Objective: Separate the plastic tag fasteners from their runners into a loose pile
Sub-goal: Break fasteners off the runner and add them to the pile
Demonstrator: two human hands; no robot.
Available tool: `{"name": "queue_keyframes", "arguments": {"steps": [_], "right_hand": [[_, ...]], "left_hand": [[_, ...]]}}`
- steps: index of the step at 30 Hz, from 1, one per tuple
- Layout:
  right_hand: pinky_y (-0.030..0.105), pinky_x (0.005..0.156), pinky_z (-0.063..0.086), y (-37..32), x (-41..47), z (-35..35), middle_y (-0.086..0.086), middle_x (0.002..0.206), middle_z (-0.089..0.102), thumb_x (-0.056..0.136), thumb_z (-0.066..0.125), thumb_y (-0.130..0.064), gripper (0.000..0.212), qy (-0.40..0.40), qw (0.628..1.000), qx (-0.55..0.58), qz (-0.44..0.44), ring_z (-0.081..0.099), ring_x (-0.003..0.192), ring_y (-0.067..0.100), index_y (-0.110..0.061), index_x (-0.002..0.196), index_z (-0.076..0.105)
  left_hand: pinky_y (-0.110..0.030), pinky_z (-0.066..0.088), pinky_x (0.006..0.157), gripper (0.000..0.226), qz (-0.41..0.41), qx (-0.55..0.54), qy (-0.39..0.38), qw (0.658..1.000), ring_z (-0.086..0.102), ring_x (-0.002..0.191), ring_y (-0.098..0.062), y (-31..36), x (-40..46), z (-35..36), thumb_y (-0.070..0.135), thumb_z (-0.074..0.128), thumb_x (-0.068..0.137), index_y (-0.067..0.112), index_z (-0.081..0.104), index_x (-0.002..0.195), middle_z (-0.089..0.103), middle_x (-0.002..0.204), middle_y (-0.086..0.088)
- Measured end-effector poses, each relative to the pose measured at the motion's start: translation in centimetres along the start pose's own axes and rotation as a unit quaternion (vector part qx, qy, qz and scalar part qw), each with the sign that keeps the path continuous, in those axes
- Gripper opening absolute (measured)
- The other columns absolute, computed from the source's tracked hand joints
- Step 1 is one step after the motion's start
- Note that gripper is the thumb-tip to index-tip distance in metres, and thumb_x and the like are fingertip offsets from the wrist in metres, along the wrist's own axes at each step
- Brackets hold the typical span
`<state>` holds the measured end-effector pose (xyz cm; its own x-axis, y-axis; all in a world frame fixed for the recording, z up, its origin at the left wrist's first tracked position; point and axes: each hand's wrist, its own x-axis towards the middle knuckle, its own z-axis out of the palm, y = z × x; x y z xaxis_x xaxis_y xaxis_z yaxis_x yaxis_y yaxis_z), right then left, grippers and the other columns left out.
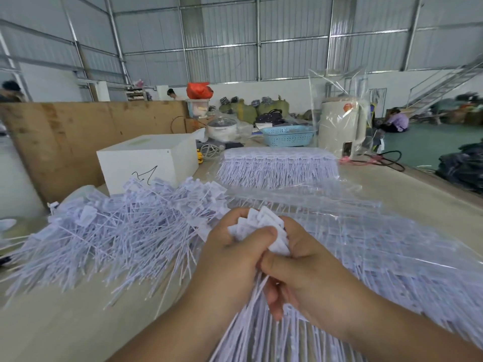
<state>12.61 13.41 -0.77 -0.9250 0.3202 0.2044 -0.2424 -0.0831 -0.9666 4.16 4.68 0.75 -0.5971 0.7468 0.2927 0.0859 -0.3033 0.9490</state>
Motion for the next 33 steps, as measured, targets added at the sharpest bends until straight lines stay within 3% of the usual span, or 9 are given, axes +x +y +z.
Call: {"name": "queue_keyframes", "arguments": {"steps": [5, 9, 13, 15, 18, 23, 26, 29, 33], "right_hand": [[0.019, 0.035, 0.034, 0.5, 0.2, -0.3, 0.01, 0.063, 0.06, 0.058, 0.049, 0.001, 0.053, 0.055, 0.998, 0.008, 0.007, 0.045, 0.036, 0.014, -0.011, 0.109, 0.061], [0.017, 0.034, 0.032, -0.1, 0.1, -0.2, 0.014, 0.074, 0.065, 0.064, 0.052, 0.004, 0.045, 0.065, 0.998, 0.016, -0.017, 0.04, 0.033, 0.013, -0.019, 0.099, 0.068], [0.023, 0.044, 0.042, -1.3, 0.1, -0.9, 0.008, 0.074, 0.067, 0.075, 0.073, -0.002, 0.029, 0.1, 0.99, 0.059, -0.076, 0.046, 0.042, 0.015, -0.026, 0.092, 0.072], [0.025, 0.045, 0.044, -1.8, 0.0, -1.4, 0.009, 0.072, 0.066, 0.072, 0.073, -0.009, 0.019, 0.147, 0.981, 0.092, -0.092, 0.048, 0.044, 0.015, -0.021, 0.087, 0.07], [0.021, 0.036, 0.038, -2.0, -0.1, -1.9, 0.012, 0.072, 0.064, 0.075, 0.068, -0.011, 0.017, 0.184, 0.972, 0.113, -0.093, 0.04, 0.039, 0.013, -0.012, 0.09, 0.061], [0.028, 0.046, 0.05, -2.3, -0.5, -1.3, 0.015, 0.084, 0.072, 0.062, 0.085, -0.01, 0.063, 0.157, 0.977, 0.114, -0.089, 0.061, 0.051, 0.02, -0.016, 0.113, 0.049], [0.032, 0.057, 0.054, -2.1, -0.8, -1.0, 0.003, 0.082, 0.071, 0.076, 0.081, -0.008, 0.051, 0.178, 0.981, -0.041, -0.065, 0.063, 0.061, 0.019, -0.022, 0.115, 0.052], [0.026, 0.057, 0.05, -1.9, -1.8, -0.6, -0.004, 0.07, 0.065, 0.086, 0.071, -0.013, 0.016, 0.129, 0.964, -0.221, -0.067, 0.055, 0.058, 0.015, -0.027, 0.09, 0.065], [0.013, 0.053, 0.044, -1.5, -2.4, -0.3, -0.015, 0.072, 0.064, 0.091, 0.064, -0.028, 0.008, 0.04, 0.898, -0.434, -0.063, 0.055, 0.054, 0.0, -0.03, 0.084, 0.061]], "left_hand": [[-0.035, 0.049, 0.039, 0.018, 0.018, 0.056, -0.044, 0.997, 0.052, 0.035, -0.028, -0.2, -0.3, 0.6, 0.013, 0.058, 0.075, 0.022, 0.057, 0.091, 0.058, 0.066, -0.03], [-0.05, 0.056, 0.061, 0.044, 0.012, 0.059, -0.029, 0.998, 0.059, 0.048, -0.029, -0.7, 0.0, 0.4, 0.022, 0.066, 0.072, 0.03, 0.051, 0.112, 0.068, 0.079, -0.023], [-0.034, 0.053, 0.074, 0.077, -0.046, 0.088, -0.083, 0.992, 0.069, 0.08, -0.022, -0.9, -0.2, -0.6, 0.039, 0.078, 0.063, 0.034, 0.043, 0.132, 0.069, 0.101, -0.013], [-0.019, 0.05, 0.071, 0.055, -0.056, 0.166, -0.157, 0.972, 0.07, 0.086, -0.011, -0.5, -0.7, -0.9, 0.038, 0.078, 0.067, 0.042, 0.055, 0.117, 0.073, 0.097, 0.0], [-0.016, 0.047, 0.056, 0.023, -0.064, 0.202, -0.2, 0.957, 0.064, 0.058, -0.009, -0.2, -1.0, -0.9, 0.02, 0.065, 0.084, 0.04, 0.066, 0.094, 0.071, 0.07, 0.003], [-0.017, 0.032, 0.039, 0.016, -0.043, 0.239, -0.104, 0.964, 0.04, 0.038, -0.005, 0.6, 0.4, -3.4, 0.025, 0.059, 0.095, 0.033, 0.07, 0.088, 0.05, 0.046, 0.01], [-0.022, 0.035, 0.047, 0.013, -0.027, 0.298, 0.03, 0.954, 0.044, 0.04, -0.003, 1.2, 2.2, -6.4, 0.027, 0.06, 0.093, 0.026, 0.07, 0.085, 0.051, 0.047, 0.011], [-0.029, 0.038, 0.065, 0.011, -0.034, 0.44, 0.116, 0.89, 0.064, 0.076, -0.007, 1.1, 3.4, -9.2, 0.033, 0.059, 0.094, 0.029, 0.067, 0.1, 0.069, 0.091, 0.013], [-0.039, 0.041, 0.097, 0.062, -0.074, 0.597, 0.149, 0.785, 0.05, 0.124, -0.03, -0.2, 3.9, -11.0, 0.045, 0.058, 0.091, 0.023, 0.04, 0.146, 0.05, 0.142, -0.007]]}}
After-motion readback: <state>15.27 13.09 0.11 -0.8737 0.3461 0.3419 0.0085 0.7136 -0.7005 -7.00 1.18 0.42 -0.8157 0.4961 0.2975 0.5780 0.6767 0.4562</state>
